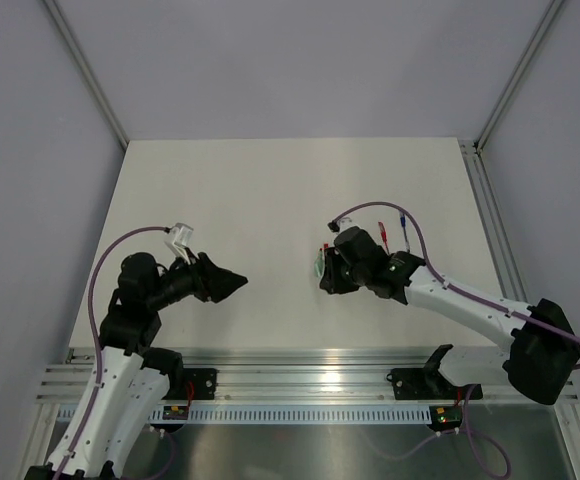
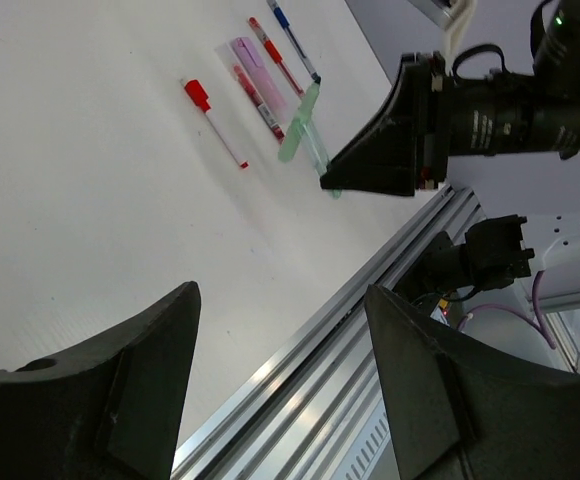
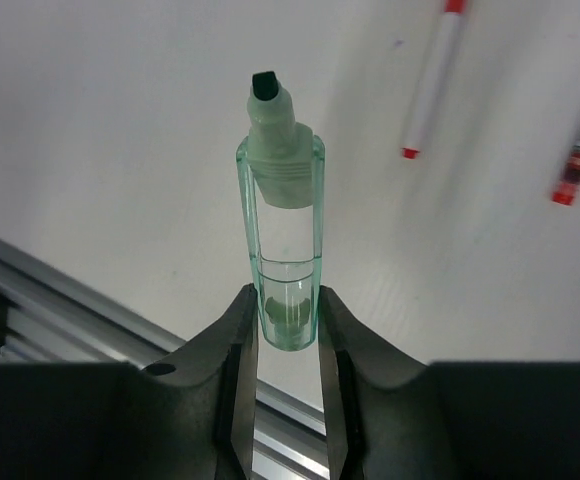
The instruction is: Insert the pens into the pen caps
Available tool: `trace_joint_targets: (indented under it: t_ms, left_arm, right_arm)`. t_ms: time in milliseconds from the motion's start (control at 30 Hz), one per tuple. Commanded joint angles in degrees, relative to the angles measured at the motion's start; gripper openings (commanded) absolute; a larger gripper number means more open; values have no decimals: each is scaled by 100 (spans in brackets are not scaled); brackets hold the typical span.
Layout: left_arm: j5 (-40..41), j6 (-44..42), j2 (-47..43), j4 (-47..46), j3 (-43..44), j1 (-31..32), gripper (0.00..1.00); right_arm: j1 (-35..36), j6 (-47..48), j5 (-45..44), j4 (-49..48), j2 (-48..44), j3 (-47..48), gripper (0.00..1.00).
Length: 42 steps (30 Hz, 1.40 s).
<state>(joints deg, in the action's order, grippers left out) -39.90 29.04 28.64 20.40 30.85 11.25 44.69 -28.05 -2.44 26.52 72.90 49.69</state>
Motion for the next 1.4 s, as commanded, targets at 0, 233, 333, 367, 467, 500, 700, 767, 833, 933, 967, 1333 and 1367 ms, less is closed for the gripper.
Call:
trace_joint_targets:
  t_ms: [0, 233, 333, 367, 467, 500, 700, 767, 833, 933, 967, 1333, 1367]
  left_arm:
    - [-202, 698, 123, -984, -298, 53, 68]
    - [842, 1042, 80, -1477, -562, 949, 63]
    - [1317, 1025, -51, -1574, -642, 1397, 62]
    - [1623, 999, -95, -1592, -694, 1598, 62]
    - [2089, 902, -254, -1802, -765, 1915, 62]
    - [2187, 824, -271, -1907, -773, 1995, 62]
    - [2487, 586, -368, -2330, -879, 2365, 63]
    - [2339, 550, -307, -2444, -888, 2382, 63]
    - [2276, 550, -298, -2515, -932, 2426, 63]
    - [2215, 507, -272, -2550, -949, 2575, 61]
    - [2188, 489, -272, -2559, -949, 2637, 61]
    - [2803, 182, -131, -2445, -888, 3243, 60]
    - [2890, 138, -122, -2479, -879, 3261, 60]
  right_arm:
    - [514, -332, 164, -709, -285, -82, 17]
    - [954, -736, 1060, -1535, -514, -109, 17]
    - [1024, -930, 1368, -1712, -549, -91, 17]
    - [1059, -1026, 1421, -1747, -558, -74, 17]
    - [1139, -1254, 1579, -1869, -584, -91, 16]
    - [1182, -1307, 1606, -1914, -567, -100, 16]
    - [1341, -1554, 1790, -2151, -610, -126, 15]
    - [1350, -1642, 1817, -2213, -646, -144, 15]
    - [1367, -1686, 1826, -2213, -690, -153, 15]
    - [1376, -1773, 1782, -2265, -830, -232, 14]
    - [1376, -1800, 1738, -2257, -857, -241, 13]
    - [1446, -2011, 1852, -2380, -980, -249, 13]
    - [1472, -2020, 1852, -2406, -980, -267, 13]
